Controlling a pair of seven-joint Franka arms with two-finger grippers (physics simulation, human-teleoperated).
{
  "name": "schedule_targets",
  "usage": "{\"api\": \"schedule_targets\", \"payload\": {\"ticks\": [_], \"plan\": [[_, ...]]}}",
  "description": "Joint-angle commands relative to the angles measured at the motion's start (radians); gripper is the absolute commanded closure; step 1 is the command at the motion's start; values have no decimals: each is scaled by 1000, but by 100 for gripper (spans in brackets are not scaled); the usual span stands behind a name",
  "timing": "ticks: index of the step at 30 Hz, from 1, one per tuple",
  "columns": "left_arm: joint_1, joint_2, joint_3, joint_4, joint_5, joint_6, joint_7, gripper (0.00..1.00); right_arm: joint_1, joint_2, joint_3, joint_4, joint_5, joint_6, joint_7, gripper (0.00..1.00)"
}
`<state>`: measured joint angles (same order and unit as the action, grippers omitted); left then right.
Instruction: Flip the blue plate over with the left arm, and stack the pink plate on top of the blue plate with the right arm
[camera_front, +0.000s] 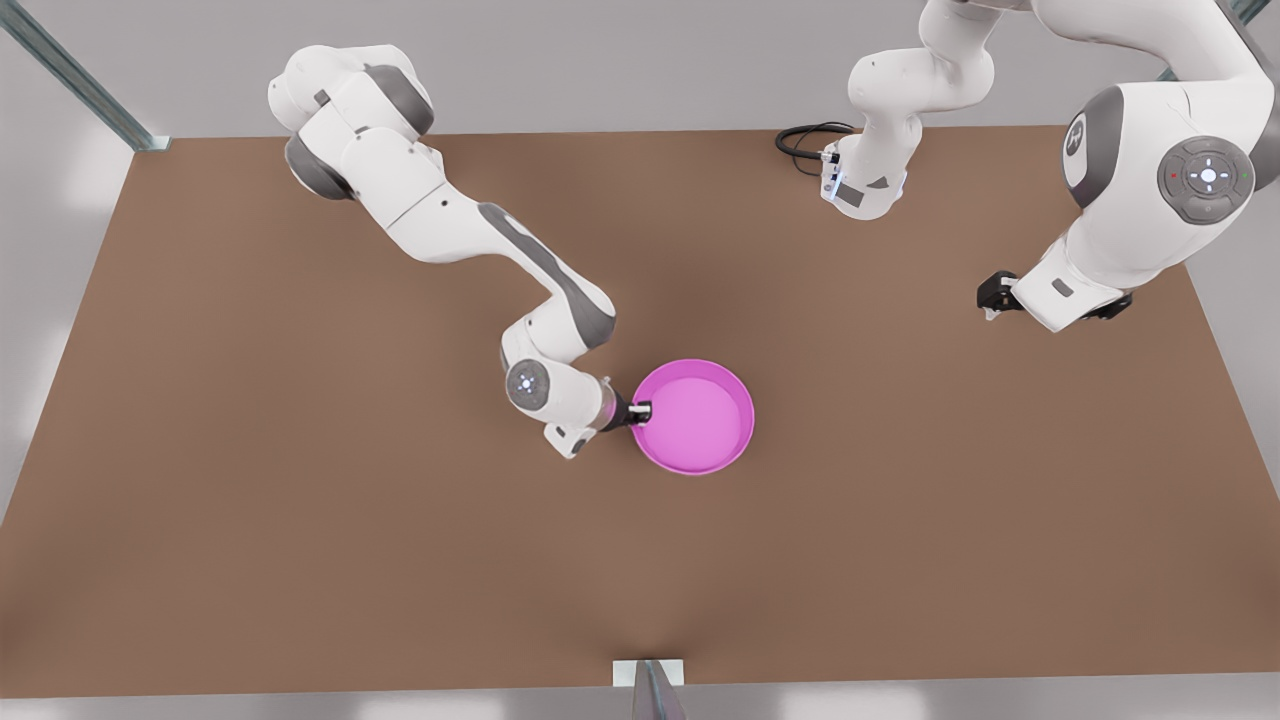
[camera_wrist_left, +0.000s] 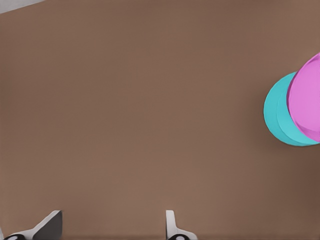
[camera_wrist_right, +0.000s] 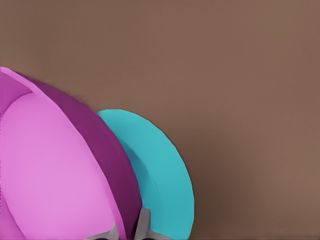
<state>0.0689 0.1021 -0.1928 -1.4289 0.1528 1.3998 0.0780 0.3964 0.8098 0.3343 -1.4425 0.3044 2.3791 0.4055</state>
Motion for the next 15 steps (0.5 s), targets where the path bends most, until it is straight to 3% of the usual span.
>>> {"api": "schedule_targets", "payload": {"ticks": [1,6,7,13,15], "plan": [[0,-1,0,-1,1,-2,23,0,1,-1,3,-6,-7,2,99,79],[0,-1,0,-1,1,-2,23,0,-1,-14,12,-21,-7,-4,95,79],[0,1,0,-1,1,-2,23,0,-2,-17,12,-27,-7,-8,78,0],[0,1,0,1,1,-2,23,0,-14,-46,12,-42,-7,-14,73,0],[0,2,0,1,1,-2,25,0,-69,-129,12,-33,-5,-134,56,0]]}}
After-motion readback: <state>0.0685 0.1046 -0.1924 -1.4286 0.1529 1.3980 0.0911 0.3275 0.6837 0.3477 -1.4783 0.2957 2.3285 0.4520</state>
